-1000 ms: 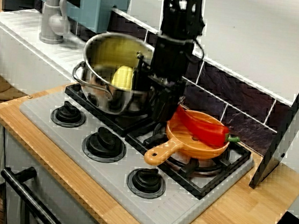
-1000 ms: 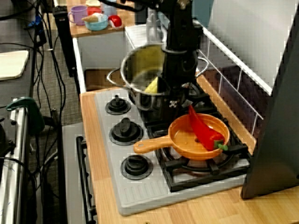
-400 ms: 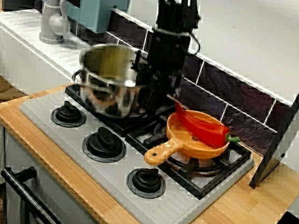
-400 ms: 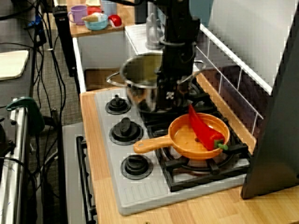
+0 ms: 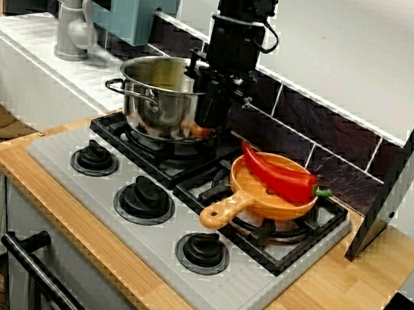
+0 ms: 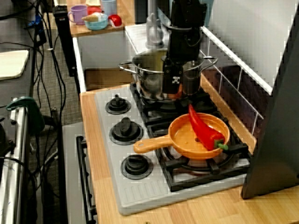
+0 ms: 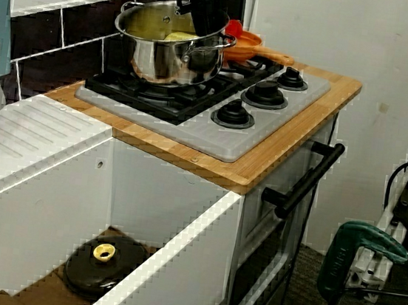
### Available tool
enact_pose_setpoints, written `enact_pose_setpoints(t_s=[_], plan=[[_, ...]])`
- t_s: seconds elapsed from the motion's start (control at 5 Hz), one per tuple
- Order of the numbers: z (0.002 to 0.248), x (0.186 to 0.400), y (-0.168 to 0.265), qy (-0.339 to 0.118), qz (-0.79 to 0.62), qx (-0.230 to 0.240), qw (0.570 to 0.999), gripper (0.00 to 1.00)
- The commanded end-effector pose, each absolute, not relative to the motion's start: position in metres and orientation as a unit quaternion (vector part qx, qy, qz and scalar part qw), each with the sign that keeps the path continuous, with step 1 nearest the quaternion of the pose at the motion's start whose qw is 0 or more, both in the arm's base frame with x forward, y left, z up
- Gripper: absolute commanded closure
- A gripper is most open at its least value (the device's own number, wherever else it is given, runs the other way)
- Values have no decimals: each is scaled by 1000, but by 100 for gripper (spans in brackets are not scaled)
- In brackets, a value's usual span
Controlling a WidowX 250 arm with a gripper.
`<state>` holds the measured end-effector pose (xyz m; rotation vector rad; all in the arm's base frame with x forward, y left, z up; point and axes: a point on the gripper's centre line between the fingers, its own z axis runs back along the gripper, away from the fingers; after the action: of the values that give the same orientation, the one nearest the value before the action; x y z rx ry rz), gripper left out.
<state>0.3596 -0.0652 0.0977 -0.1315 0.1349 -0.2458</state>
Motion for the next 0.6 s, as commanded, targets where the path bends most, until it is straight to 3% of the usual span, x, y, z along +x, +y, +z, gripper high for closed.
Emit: enact_pose_setpoints(t_s=[0.0,0.2,0.4], plan=[[118,366,-56,38,-123,-73,989,100],[116,367,-53,42,-121,-71,989,100],[115,365,-55,41,-132,-72,988,0]])
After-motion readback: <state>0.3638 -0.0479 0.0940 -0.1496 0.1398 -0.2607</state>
